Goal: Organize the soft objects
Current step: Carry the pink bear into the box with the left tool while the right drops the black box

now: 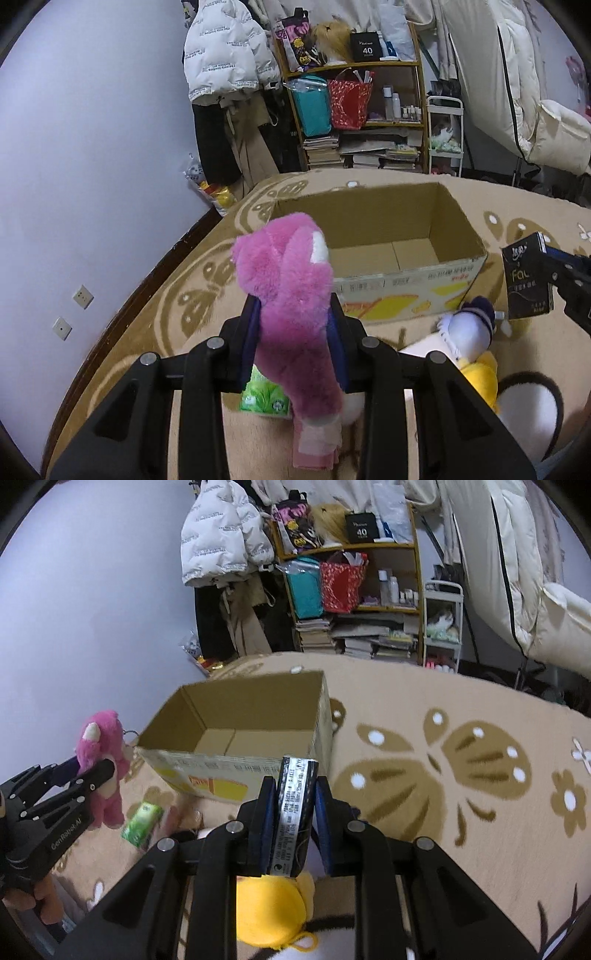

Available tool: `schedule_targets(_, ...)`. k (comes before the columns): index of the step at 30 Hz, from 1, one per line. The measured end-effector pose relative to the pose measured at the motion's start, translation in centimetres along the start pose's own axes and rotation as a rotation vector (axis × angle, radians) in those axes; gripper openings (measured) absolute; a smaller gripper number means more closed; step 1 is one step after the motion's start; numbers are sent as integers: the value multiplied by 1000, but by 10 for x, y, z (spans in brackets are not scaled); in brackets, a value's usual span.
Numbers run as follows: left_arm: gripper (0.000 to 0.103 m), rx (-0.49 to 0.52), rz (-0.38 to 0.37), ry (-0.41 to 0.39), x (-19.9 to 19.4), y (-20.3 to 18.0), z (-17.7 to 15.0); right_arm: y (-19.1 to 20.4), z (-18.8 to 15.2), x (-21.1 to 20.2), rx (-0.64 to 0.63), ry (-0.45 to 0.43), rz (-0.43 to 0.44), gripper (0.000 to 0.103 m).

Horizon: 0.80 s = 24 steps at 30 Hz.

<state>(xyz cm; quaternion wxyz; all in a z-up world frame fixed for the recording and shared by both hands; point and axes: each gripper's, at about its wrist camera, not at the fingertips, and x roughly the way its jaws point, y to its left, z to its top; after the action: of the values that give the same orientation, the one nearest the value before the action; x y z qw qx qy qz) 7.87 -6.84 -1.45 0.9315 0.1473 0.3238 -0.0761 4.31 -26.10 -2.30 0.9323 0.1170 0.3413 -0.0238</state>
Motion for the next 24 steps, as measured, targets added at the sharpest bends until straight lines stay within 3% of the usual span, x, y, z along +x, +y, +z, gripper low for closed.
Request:
schedule_targets(17, 33, 39, -4, -89, 37, 23, 92, 18, 71, 27, -65, -89, 58, 22)
schedule_targets(24, 33, 23, -61, -68, 64, 22, 94, 33, 82, 52, -112, -87, 87, 22)
